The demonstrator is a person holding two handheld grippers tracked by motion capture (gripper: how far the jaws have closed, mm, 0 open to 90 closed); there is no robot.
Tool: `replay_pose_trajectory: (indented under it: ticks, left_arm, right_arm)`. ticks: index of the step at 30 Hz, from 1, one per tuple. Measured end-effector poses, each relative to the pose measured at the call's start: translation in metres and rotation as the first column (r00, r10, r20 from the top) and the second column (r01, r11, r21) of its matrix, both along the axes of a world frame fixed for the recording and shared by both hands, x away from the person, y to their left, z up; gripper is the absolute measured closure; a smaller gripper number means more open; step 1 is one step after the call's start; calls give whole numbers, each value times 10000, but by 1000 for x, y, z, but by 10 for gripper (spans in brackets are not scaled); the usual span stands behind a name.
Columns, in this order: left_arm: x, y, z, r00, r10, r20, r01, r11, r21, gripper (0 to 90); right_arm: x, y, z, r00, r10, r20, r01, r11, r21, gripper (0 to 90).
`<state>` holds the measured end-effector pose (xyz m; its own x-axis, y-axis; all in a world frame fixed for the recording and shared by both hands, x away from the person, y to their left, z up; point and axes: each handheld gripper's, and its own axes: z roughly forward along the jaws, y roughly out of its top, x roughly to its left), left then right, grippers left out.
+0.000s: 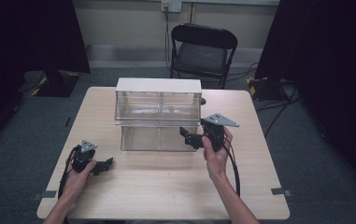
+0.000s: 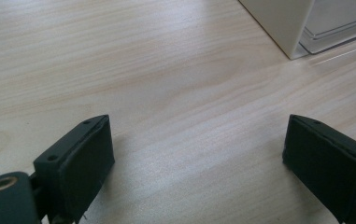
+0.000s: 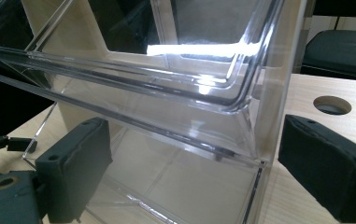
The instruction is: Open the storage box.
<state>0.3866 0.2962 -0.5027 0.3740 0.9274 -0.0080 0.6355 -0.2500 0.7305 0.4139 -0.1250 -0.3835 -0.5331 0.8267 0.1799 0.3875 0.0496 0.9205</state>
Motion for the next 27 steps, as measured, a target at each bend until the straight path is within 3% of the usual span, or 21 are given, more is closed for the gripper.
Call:
replay_pose_trajectory:
  ticks: [27]
  left_arm:
    - [0, 0, 0, 10000, -19, 2, 19, 10000, 9, 79]
  right_arm:
    - [0, 2, 0, 10000, -1, 33, 1, 10000, -35, 83]
